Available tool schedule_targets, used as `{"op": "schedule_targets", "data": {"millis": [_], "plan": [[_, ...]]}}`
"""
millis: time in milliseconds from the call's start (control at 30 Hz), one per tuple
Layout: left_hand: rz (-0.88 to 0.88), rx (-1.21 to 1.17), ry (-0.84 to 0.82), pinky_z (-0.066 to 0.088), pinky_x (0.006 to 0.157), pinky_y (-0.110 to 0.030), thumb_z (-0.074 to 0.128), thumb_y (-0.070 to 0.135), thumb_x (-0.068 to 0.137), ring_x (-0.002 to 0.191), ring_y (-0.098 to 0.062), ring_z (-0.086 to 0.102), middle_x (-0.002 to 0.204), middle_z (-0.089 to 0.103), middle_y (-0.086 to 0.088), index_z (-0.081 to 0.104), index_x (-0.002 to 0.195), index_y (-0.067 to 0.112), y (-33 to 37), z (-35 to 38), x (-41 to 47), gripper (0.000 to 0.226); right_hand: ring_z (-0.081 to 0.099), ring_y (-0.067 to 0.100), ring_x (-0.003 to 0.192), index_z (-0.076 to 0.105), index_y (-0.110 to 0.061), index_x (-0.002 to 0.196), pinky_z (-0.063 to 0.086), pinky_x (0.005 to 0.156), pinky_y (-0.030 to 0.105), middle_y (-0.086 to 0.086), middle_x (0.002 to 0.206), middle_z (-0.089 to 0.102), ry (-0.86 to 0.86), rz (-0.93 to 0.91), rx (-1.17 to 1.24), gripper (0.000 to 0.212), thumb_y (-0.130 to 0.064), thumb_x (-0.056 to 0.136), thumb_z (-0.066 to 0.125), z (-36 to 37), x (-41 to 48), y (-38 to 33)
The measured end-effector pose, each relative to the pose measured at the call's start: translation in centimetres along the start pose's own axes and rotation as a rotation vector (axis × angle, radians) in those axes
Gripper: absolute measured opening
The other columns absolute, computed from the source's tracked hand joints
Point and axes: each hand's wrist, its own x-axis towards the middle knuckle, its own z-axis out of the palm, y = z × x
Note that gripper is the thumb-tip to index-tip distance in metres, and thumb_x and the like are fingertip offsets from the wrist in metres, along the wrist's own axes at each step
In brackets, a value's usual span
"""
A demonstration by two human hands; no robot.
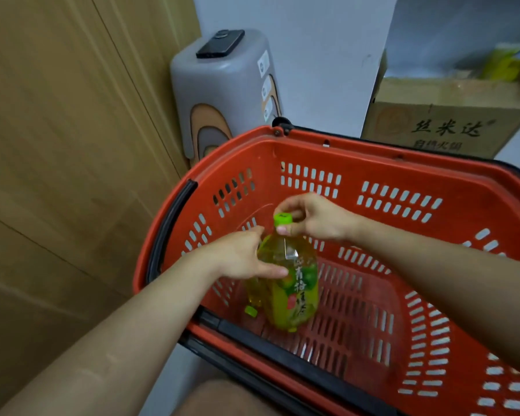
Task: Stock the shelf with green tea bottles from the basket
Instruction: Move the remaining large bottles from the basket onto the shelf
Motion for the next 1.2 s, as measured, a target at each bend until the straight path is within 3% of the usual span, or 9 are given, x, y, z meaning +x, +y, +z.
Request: {"op": "schedule_targets", "data": {"millis": [67, 167, 333, 467, 567, 733, 1000, 1100, 1200], "plan": [[0.020, -0.255, 0.115, 0.040, 0.105, -0.031, 0.080, 0.055, 0.063, 0.126, -0.018, 0.048, 0.142, 0.047, -0.002, 0.016, 0.148, 0.024, -0.1, -0.6, -0.6, 0.111, 0.064, 0.009, 0.070, 0.062, -0.010, 0.096, 0.053, 0.067, 0.023, -0.001, 0.073, 0.069, 0.047, -0.073, 0.147, 0.014, -0.007, 0.084, 0.069, -0.6, 0.9, -3.0], [0.065, -0.523, 0.491, 0.047, 0.099, -0.038, 0.082, 0.061, 0.042, 0.113, -0.014, 0.058, 0.126, 0.058, 0.009, 0.037, 0.132, 0.041, -0.6, -1.9, -1.4, 0.103, 0.062, 0.003, 0.059, 0.063, -0.015, 0.094, 0.049, 0.060, 0.023, -0.007, 0.061, 0.068, 0.080, -0.150, 0.350, 0.014, -0.016, 0.082, 0.069, -1.3, 1.6, -5.7], [0.074, -0.445, 0.792, 0.046, 0.100, -0.033, 0.083, 0.056, 0.048, 0.113, -0.007, 0.056, 0.124, 0.059, 0.017, 0.047, 0.129, 0.043, -0.6, -2.3, -2.4, 0.090, 0.067, 0.005, 0.070, 0.060, -0.017, 0.107, 0.055, 0.065, 0.023, -0.009, 0.075, 0.071, -0.014, -0.092, 0.716, 0.020, -0.029, 0.098, 0.046, -0.9, 3.5, -4.3], [0.101, -0.573, 0.853, 0.044, 0.103, -0.037, 0.087, 0.049, 0.051, 0.118, -0.008, 0.054, 0.126, 0.057, 0.016, 0.047, 0.129, 0.042, -1.3, -3.0, -2.9, 0.088, 0.065, 0.009, 0.101, 0.045, -0.013, 0.139, 0.051, 0.082, 0.030, 0.000, 0.125, 0.062, -0.062, 0.048, 0.071, 0.060, -0.015, 0.085, 0.070, 3.4, 5.8, 3.3], [0.140, -0.662, 0.831, 0.045, 0.102, -0.042, 0.087, 0.049, 0.048, 0.120, -0.011, 0.054, 0.128, 0.058, 0.013, 0.047, 0.130, 0.042, -1.7, -3.3, -3.0, 0.091, 0.044, 0.023, 0.133, 0.036, -0.021, 0.145, 0.036, 0.110, 0.035, 0.002, 0.146, 0.045, -0.246, -0.007, -0.396, 0.104, -0.039, 0.057, 0.088, 6.6, 6.8, 6.8], [0.160, -0.673, 0.800, 0.044, 0.104, -0.038, 0.091, 0.030, 0.057, 0.121, -0.010, 0.054, 0.129, 0.058, 0.010, 0.048, 0.132, 0.037, -2.2, -3.3, -2.8, 0.086, 0.008, 0.031, 0.146, 0.008, -0.028, 0.153, 0.024, 0.111, 0.058, -0.004, 0.162, 0.004, -0.618, -0.031, -1.292, 0.123, -0.051, 0.059, 0.084, 9.3, 8.4, 7.7], [0.161, -0.661, 0.778, 0.042, 0.087, -0.008, 0.090, 0.025, 0.058, 0.111, 0.000, 0.054, 0.123, 0.057, 0.015, 0.048, 0.131, 0.035, -2.8, -3.3, -2.8, 0.085, 0.011, 0.028, 0.147, 0.005, -0.029, 0.152, 0.018, 0.110, 0.060, 0.008, 0.159, 0.013, -0.400, -0.159, -1.489, 0.104, -0.032, 0.075, 0.076, 9.6, 7.2, 10.8], [0.187, -0.645, 0.772, 0.040, 0.100, -0.021, 0.090, 0.028, 0.056, 0.121, -0.005, 0.051, 0.130, 0.056, 0.013, 0.048, 0.132, 0.035, -3.2, -3.2, -2.9, 0.087, 0.030, 0.028, 0.140, 0.022, -0.019, 0.147, 0.016, 0.113, 0.056, 0.010, 0.148, 0.031, -0.246, -0.102, -1.309, 0.087, -0.024, 0.076, 0.072, 8.6, 5.6, 11.8], [0.215, -0.683, 0.775, 0.041, 0.091, -0.011, 0.090, 0.027, 0.057, 0.115, 0.000, 0.054, 0.124, 0.058, 0.016, 0.049, 0.127, 0.039, -3.4, -3.4, -3.2, 0.082, 0.047, 0.030, 0.124, 0.028, -0.016, 0.140, 0.033, 0.104, 0.047, 0.009, 0.135, 0.040, -0.172, 0.080, -1.074, 0.091, -0.046, 0.068, 0.075, 7.0, 4.0, 11.9]]}}
